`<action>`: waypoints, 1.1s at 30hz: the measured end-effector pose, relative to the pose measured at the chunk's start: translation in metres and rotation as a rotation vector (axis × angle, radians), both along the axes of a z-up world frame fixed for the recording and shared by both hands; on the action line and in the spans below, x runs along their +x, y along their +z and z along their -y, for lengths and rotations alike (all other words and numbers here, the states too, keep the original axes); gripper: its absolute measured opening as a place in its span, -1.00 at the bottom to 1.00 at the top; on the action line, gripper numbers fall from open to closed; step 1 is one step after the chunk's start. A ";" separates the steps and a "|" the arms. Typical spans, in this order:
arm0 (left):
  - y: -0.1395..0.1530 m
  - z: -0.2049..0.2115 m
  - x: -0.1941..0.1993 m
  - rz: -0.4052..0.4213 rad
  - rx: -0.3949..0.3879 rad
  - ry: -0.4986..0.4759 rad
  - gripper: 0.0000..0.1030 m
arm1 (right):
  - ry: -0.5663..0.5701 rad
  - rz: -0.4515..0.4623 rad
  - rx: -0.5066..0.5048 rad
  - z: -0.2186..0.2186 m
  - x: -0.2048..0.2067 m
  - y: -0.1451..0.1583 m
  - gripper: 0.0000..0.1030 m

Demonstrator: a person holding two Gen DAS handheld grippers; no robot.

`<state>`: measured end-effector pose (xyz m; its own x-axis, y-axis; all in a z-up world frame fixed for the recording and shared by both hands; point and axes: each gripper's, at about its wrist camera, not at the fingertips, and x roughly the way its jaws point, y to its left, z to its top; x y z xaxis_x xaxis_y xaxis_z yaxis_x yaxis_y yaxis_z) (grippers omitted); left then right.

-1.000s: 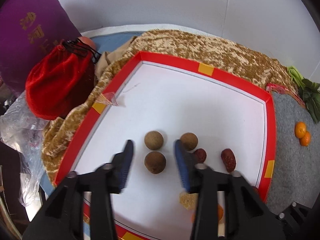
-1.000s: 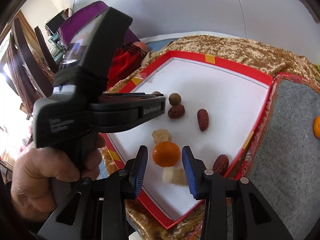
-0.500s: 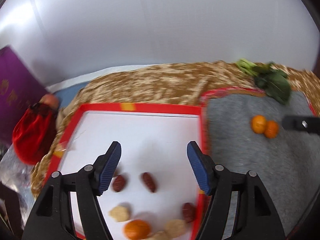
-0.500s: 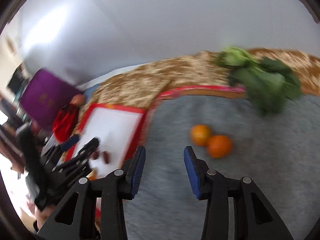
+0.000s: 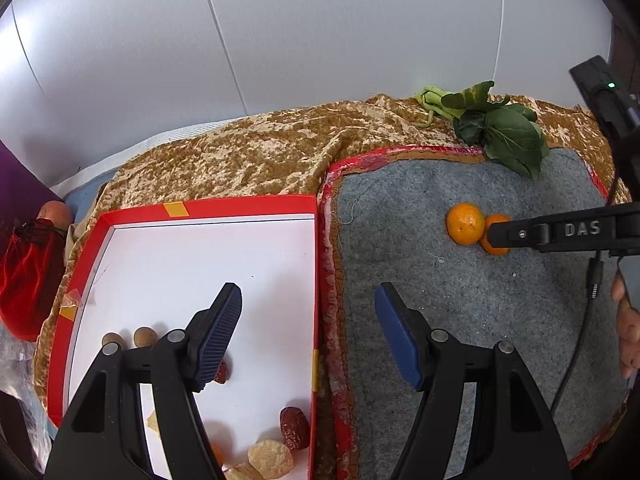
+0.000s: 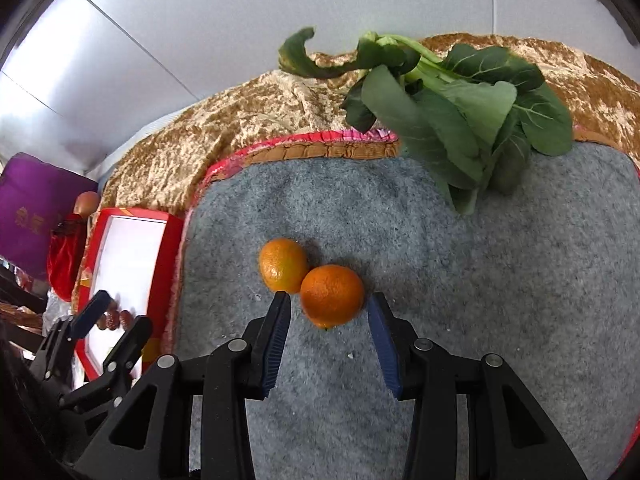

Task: Organize fruits
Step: 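Move both open tools back over the mat toward the two remaining oranges, then close left tool on one orange while right tool grasps the other orange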

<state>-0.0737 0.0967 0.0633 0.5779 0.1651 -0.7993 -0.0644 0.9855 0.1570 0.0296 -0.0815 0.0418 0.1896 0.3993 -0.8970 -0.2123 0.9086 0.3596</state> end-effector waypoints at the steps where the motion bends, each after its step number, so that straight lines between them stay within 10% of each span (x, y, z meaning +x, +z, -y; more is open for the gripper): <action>1: 0.000 -0.001 -0.001 0.003 -0.008 -0.004 0.33 | -0.002 0.001 -0.008 -0.001 0.002 -0.003 -0.15; 33: -0.032 0.102 0.067 0.010 -0.052 -0.286 0.33 | -0.292 -0.028 0.234 0.100 0.015 0.028 -0.30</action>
